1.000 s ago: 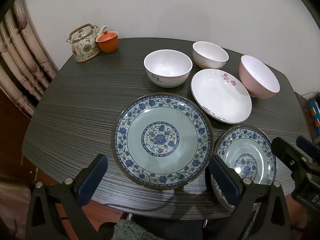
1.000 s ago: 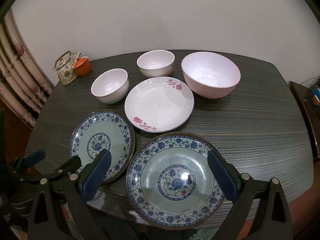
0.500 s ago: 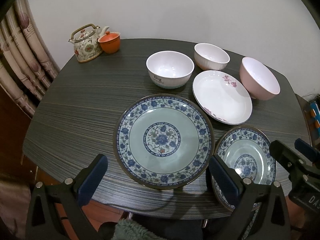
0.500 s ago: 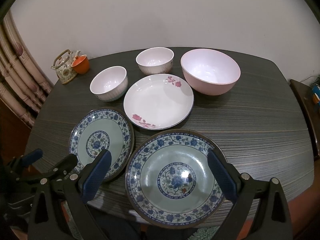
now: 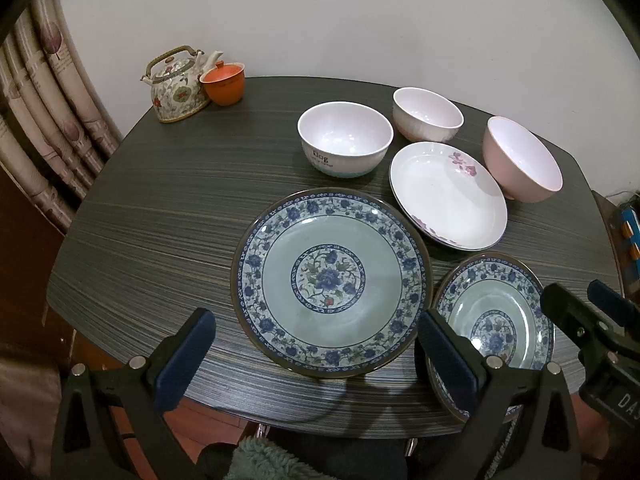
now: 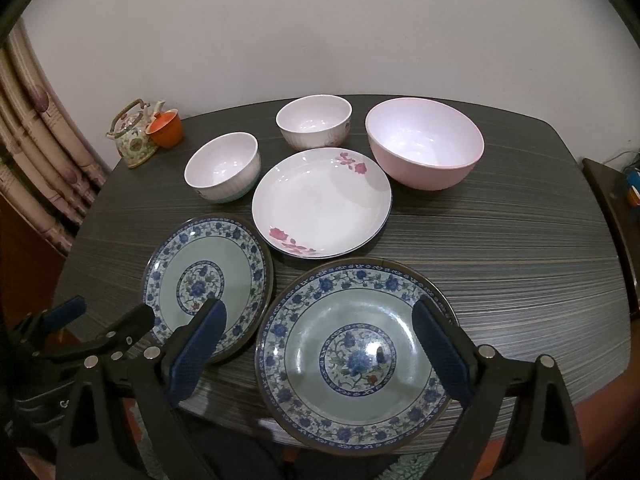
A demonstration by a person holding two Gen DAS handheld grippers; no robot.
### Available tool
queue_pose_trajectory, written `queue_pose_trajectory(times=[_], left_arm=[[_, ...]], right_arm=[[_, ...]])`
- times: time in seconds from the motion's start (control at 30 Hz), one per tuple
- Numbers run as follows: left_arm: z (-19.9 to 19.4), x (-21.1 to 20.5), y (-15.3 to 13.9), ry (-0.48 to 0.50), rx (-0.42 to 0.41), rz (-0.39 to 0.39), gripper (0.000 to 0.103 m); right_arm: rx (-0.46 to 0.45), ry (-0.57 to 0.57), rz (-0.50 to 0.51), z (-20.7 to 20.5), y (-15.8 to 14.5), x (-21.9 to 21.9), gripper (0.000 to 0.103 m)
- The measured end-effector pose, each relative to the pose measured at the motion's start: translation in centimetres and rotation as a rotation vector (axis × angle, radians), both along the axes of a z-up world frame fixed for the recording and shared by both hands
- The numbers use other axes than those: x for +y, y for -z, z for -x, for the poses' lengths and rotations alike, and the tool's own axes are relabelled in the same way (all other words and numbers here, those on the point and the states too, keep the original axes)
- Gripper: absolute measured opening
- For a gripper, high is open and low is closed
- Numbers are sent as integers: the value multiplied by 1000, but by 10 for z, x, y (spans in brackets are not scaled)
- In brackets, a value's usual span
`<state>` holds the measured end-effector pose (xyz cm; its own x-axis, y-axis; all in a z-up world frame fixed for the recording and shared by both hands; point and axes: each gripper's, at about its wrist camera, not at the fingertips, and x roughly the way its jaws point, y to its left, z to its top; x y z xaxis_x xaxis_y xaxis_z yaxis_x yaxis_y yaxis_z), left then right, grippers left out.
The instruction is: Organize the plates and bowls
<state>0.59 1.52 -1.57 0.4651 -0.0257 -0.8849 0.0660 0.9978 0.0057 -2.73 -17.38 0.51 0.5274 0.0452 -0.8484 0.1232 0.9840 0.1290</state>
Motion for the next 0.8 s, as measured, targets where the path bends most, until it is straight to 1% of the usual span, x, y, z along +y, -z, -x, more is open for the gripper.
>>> queue_pose_trajectory(times=[0.23,0.37,0.53,0.67,0.7,0.77,0.8], left_arm=[[-1,3,2,-6,6,9,103],[-3,8,5,-9,18,29,102],[-9,19,9,-22,37,62,94],[-16,34,14,-59,59,94,84],[-18,39,15,-68,66,104,83],[-23,50,17,-89,76,130,82],[-26,57,18,-102,81,145,81]], right_arm=[[2,-5,-7,0,-1,2,87],[2,-13,-10,1,0,3,86],[5,-38,-29,-1,2,5,83],[10,-69,-70,-6,6,5,81],[10,-78,-80,-8,7,5,81],[16,-97,-110,-11,9,4,77],[24,-111,-148,-15,12,3,74]])
